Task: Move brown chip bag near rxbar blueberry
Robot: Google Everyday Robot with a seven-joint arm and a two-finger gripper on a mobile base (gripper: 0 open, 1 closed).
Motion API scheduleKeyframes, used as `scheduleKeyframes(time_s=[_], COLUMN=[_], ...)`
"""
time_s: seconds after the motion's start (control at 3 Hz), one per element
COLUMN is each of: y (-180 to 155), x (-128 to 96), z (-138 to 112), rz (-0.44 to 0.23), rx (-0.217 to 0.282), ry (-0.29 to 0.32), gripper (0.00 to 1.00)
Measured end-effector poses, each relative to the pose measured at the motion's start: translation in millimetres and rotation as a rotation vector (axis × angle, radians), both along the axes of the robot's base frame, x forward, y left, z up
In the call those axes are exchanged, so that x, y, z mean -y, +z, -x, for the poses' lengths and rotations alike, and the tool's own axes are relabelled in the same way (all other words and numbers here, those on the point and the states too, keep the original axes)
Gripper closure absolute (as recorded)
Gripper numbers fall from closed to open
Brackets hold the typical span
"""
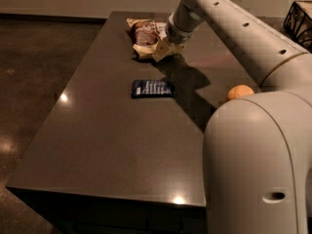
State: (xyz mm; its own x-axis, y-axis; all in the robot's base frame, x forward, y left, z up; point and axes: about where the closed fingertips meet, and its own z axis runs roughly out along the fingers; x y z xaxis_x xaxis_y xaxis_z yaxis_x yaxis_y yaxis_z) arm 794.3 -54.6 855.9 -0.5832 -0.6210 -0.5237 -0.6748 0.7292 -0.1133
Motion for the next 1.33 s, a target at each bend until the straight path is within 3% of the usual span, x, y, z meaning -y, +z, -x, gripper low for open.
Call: scheduleKeyframes(time_s=[0.67, 1.0, 1.33], y=[25.6, 50.4, 62.7], x=[-14.8, -15.4, -8.3], z=[32.0, 65.4, 98.4], rz=[0.004, 0.012, 0.006], rx=[0.018, 0.051, 0.049], ry=[0.102, 0.177, 0.222], gripper=[0.85, 1.0, 1.0])
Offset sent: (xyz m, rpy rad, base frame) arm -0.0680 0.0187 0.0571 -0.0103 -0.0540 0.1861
